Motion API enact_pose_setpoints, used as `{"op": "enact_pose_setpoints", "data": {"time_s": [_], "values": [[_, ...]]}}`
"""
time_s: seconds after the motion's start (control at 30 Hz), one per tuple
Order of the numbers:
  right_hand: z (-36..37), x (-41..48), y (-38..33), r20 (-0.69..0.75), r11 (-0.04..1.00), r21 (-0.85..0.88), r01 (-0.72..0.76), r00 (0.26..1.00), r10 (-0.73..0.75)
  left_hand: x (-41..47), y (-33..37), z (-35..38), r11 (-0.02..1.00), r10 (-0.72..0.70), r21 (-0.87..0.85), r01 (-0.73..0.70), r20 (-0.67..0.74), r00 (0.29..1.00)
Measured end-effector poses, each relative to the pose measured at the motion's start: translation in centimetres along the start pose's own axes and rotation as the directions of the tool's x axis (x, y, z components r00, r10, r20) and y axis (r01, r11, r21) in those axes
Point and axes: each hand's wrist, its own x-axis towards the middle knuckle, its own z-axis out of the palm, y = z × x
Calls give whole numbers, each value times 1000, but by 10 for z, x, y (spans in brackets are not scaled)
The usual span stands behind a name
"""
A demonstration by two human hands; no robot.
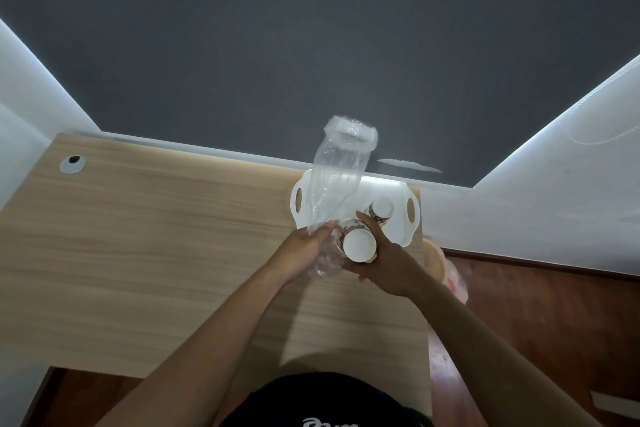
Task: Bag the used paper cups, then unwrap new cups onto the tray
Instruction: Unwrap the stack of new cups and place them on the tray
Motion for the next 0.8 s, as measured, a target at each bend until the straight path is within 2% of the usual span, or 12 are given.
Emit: {"op": "enact_pose_setpoints", "data": {"time_s": [0.03,0.1,0.27,0.37,0.5,0.6,0.8], "values": [[-2,1,2,-54,999,-41,31,998,-33,-1,2,-2,1000,5,16,-6,20,1000],[-3,8,11,-160,998,-6,68,985,-68,-2,6,-5,999,15,43,-18,63,998],[-20,23,16,-405,991,123,-49,909,95,-3,9,-4,1000,1,-8,-1,46,999],[-37,31,12,-501,984,177,-35,857,121,-3,6,-3,998,5,-68,-5,8,1000],[-56,48,15,-535,960,230,-159,803,261,-2,-2,-3,996,17,-92,-15,19,1000],[-63,69,37,-498,953,228,-200,817,291,1,-7,-7,999,16,-31,-17,-22,1000],[-65,76,35,-454,946,207,-249,832,319,4,-12,-14,1000,7,-22,-9,-67,998]]}}
